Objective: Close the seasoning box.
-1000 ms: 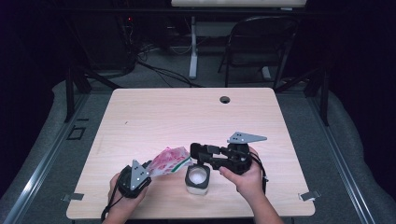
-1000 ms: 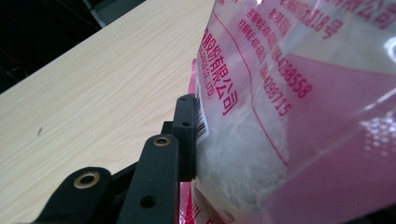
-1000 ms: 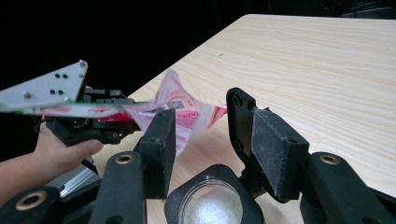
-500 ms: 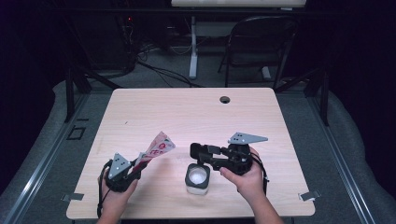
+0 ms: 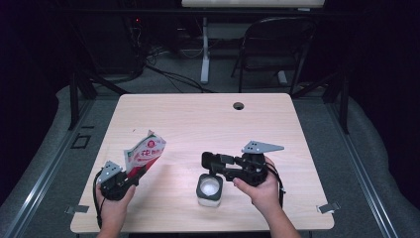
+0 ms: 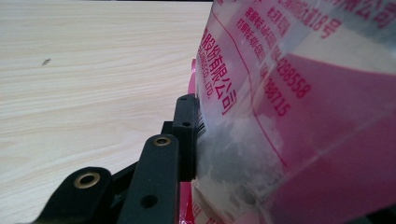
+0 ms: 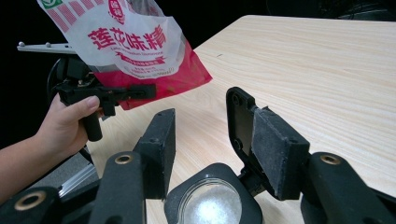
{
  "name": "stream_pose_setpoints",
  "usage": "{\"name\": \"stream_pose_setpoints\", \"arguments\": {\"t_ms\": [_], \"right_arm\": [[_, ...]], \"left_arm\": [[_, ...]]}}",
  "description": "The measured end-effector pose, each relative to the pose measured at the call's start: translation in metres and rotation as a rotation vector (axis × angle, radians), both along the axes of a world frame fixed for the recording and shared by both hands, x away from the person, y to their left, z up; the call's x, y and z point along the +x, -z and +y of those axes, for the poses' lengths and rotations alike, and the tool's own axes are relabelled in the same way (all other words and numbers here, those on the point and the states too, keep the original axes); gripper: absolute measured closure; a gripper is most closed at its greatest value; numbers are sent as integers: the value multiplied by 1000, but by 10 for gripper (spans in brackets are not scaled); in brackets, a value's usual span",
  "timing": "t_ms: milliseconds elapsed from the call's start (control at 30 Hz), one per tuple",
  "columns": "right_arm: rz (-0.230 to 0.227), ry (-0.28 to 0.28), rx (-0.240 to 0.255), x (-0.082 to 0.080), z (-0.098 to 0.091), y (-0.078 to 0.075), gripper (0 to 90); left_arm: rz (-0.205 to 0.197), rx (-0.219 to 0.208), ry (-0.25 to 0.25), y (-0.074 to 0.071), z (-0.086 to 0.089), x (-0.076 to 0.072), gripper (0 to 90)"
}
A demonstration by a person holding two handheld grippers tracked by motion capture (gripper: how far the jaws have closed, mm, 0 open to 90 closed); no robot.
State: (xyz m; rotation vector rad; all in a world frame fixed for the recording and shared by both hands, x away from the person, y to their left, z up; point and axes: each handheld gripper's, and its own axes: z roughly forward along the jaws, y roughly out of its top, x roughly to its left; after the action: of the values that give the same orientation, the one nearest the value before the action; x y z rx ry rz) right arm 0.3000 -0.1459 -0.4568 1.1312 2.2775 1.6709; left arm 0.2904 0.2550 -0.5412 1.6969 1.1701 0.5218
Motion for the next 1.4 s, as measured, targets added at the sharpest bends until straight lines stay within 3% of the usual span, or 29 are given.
{"name": "stream_pose_setpoints", "arguments": {"t_ms": [267, 800, 1233, 1400], "right_arm": [[2, -2, -5, 0, 0, 0, 496], [6, 0, -9, 1, 0, 2, 493], [12, -3, -13, 1, 2, 4, 492], [14, -3, -18, 2, 2, 5, 492]], "left_arm": [[1, -23, -38, 0, 11, 1, 738], [13, -19, -111, 4, 25, 4, 735], [76, -32, -191, 20, 44, 12, 736], [83, -38, -209, 23, 48, 13, 735]]}}
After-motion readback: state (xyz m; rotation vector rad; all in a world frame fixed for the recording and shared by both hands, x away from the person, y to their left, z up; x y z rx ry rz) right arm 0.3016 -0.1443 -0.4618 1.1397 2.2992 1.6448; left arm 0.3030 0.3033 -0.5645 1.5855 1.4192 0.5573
